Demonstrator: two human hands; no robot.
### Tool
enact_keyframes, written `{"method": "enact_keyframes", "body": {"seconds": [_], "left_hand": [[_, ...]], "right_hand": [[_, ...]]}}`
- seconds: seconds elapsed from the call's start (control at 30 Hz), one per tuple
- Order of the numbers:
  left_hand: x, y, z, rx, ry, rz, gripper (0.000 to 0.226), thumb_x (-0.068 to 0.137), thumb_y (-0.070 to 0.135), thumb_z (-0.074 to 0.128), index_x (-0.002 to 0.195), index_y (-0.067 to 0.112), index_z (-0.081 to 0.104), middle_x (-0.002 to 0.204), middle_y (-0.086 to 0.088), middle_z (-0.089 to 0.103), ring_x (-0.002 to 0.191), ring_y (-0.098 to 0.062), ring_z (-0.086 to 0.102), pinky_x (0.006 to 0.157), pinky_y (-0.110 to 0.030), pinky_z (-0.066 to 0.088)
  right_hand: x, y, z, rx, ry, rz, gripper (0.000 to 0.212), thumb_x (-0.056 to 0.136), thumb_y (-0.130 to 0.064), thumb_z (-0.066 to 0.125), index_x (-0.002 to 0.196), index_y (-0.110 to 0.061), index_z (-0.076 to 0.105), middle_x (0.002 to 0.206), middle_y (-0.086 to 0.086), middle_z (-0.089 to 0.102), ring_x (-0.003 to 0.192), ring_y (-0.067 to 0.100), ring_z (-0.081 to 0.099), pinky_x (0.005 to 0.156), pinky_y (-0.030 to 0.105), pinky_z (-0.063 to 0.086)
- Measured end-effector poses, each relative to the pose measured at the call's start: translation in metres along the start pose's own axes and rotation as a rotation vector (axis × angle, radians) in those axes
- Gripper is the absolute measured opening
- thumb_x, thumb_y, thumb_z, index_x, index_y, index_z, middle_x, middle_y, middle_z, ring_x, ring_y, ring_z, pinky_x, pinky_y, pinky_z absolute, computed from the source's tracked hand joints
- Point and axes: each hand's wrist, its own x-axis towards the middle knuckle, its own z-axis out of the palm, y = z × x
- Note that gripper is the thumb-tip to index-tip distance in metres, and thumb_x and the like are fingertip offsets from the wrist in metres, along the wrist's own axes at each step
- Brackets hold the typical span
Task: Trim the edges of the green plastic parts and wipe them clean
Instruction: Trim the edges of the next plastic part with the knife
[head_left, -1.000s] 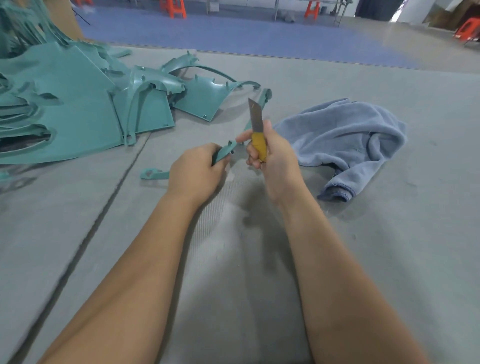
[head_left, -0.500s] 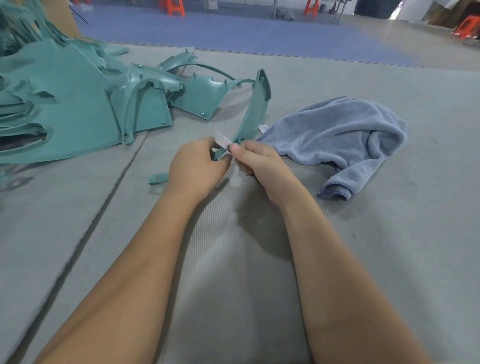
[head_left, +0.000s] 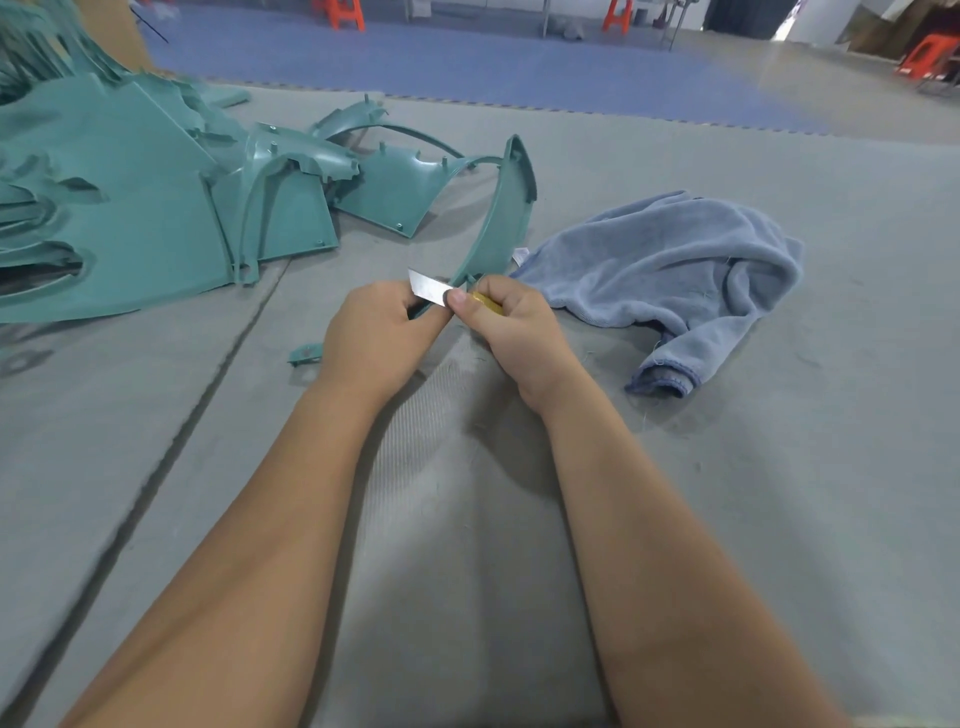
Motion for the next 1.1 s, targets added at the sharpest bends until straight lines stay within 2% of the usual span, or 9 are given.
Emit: {"method": "enact_keyframes", "body": {"seconds": [0.23, 0.33, 0.4, 0.43, 0.53, 0.67, 0.77, 0.9, 1.1], "left_hand": [[-0.002, -0.001, 0.0, 0.042, 0.004, 0.028, 0.045, 0.087, 0.057, 0.051, 0.069, 0.019, 0.066, 0.045, 0.003, 0.043, 0.045, -0.01, 0.037, 0.046, -0.03, 0.023], [-0.003, 0.001, -0.002, 0.024, -0.001, 0.048, 0.036, 0.09, 0.056, 0.053, 0.068, 0.03, 0.066, 0.049, 0.012, 0.051, 0.047, -0.005, 0.044, 0.045, -0.028, 0.025], [-0.004, 0.001, -0.004, 0.007, -0.039, 0.077, 0.016, 0.089, 0.058, 0.052, 0.094, 0.05, 0.065, 0.061, 0.013, 0.063, 0.058, -0.004, 0.055, 0.05, -0.027, 0.038], [-0.005, 0.002, -0.004, 0.004, -0.044, 0.097, 0.02, 0.088, 0.059, 0.051, 0.106, 0.055, 0.058, 0.07, 0.011, 0.068, 0.066, -0.006, 0.06, 0.057, -0.029, 0.044], [-0.006, 0.001, -0.004, 0.058, -0.04, 0.147, 0.031, 0.089, 0.058, 0.047, 0.117, 0.052, 0.056, 0.078, 0.008, 0.07, 0.071, -0.012, 0.061, 0.057, -0.028, 0.045], [-0.007, 0.0, -0.003, 0.142, -0.025, 0.226, 0.039, 0.094, 0.053, 0.04, 0.132, 0.051, 0.05, 0.088, 0.005, 0.072, 0.075, -0.017, 0.059, 0.059, -0.027, 0.044], [-0.006, 0.001, -0.004, 0.188, -0.015, 0.242, 0.036, 0.095, 0.043, 0.042, 0.127, 0.041, 0.06, 0.08, 0.002, 0.064, 0.077, -0.024, 0.058, 0.061, -0.033, 0.041], [-0.002, 0.001, -0.003, 0.157, -0.007, 0.239, 0.027, 0.096, 0.024, 0.054, 0.119, 0.024, 0.069, 0.102, 0.0, 0.062, 0.092, -0.021, 0.057, 0.071, -0.029, 0.037], [0.0, 0.0, -0.009, 0.031, -0.131, 0.3, 0.027, 0.093, 0.021, 0.05, 0.111, 0.016, 0.07, 0.076, 0.0, 0.055, 0.075, -0.021, 0.052, 0.067, -0.038, 0.041]], "right_hand": [[0.001, 0.006, 0.0, 0.013, -0.004, -0.065, 0.033, 0.093, -0.012, 0.064, 0.064, -0.018, 0.049, 0.051, -0.017, 0.038, 0.052, 0.001, 0.032, 0.052, 0.015, 0.028], [0.002, 0.008, 0.0, 0.031, 0.041, -0.07, 0.029, 0.094, -0.015, 0.063, 0.067, -0.019, 0.053, 0.055, -0.016, 0.042, 0.054, 0.0, 0.036, 0.055, 0.015, 0.031], [0.005, 0.01, -0.007, 0.205, 0.156, -0.038, 0.028, 0.097, -0.016, 0.059, 0.069, -0.019, 0.055, 0.057, -0.015, 0.046, 0.056, 0.001, 0.039, 0.061, 0.018, 0.033], [0.007, 0.011, -0.012, 0.299, 0.202, -0.017, 0.028, 0.098, -0.017, 0.058, 0.07, -0.019, 0.054, 0.059, -0.014, 0.047, 0.057, 0.003, 0.04, 0.063, 0.02, 0.034], [0.009, 0.012, -0.018, 0.372, 0.213, 0.019, 0.028, 0.099, -0.022, 0.056, 0.071, -0.019, 0.051, 0.061, -0.015, 0.049, 0.057, 0.002, 0.04, 0.066, 0.024, 0.034], [0.008, 0.009, -0.017, 0.385, 0.094, 0.022, 0.03, 0.089, -0.026, 0.062, 0.06, -0.026, 0.058, 0.062, -0.007, 0.041, 0.059, 0.007, 0.033, 0.062, 0.024, 0.028], [0.006, 0.007, -0.019, 0.303, 0.018, 0.039, 0.028, 0.083, -0.03, 0.063, 0.057, -0.025, 0.054, 0.058, -0.007, 0.04, 0.057, 0.009, 0.033, 0.057, 0.022, 0.027], [0.006, 0.006, -0.02, 0.233, -0.002, 0.062, 0.029, 0.082, -0.03, 0.064, 0.059, -0.02, 0.05, 0.056, -0.004, 0.037, 0.056, 0.01, 0.029, 0.053, 0.021, 0.025], [0.005, 0.007, -0.022, 0.279, 0.018, 0.051, 0.031, 0.092, -0.014, 0.064, 0.064, -0.015, 0.05, 0.058, -0.002, 0.034, 0.057, 0.01, 0.03, 0.059, 0.025, 0.025]]}}
